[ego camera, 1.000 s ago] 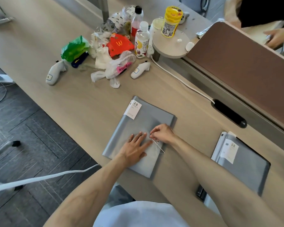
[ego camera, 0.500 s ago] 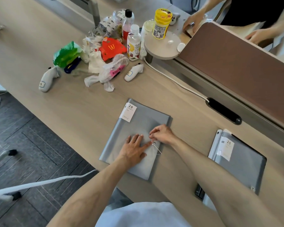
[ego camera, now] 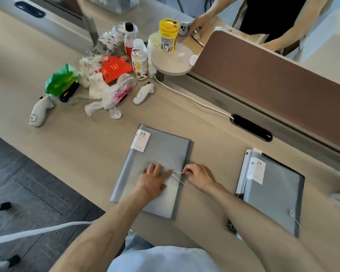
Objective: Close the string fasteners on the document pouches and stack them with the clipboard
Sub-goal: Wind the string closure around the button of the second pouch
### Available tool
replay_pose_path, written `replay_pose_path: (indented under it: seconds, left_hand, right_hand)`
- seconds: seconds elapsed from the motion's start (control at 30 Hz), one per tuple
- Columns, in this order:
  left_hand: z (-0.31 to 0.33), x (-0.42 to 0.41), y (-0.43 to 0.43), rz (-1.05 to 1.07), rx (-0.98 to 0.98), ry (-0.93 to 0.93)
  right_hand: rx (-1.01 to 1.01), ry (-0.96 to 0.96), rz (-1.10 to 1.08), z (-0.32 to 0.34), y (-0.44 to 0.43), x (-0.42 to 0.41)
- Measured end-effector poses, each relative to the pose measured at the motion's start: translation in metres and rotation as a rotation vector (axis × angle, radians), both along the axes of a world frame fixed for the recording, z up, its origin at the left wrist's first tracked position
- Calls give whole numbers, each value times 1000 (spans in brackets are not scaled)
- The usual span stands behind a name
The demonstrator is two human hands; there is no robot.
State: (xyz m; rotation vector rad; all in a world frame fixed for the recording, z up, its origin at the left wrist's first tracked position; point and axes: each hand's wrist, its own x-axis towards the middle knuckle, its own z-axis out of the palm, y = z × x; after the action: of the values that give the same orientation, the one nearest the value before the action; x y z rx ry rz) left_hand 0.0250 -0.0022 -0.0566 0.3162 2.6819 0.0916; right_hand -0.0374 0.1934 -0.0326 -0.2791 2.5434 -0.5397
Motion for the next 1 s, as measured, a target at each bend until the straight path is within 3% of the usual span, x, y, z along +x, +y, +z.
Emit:
replay_pose_path:
  seconds: [0.33, 0.57, 0.77, 1.0]
  left_hand:
    - [-4, -1, 2, -33, -35, 14]
    - [-3, 5, -12, -2, 121, 60]
    - [-2, 10, -26, 69, 332, 77]
    - [1, 11, -30, 71, 355, 8]
  right_hand:
    - [-27, 214, 331, -14, 0, 27]
    - [-34, 369, 426, -23, -13, 27]
    - [35, 494, 526, -23, -36, 18]
    - [242, 523, 621, -16, -49, -15]
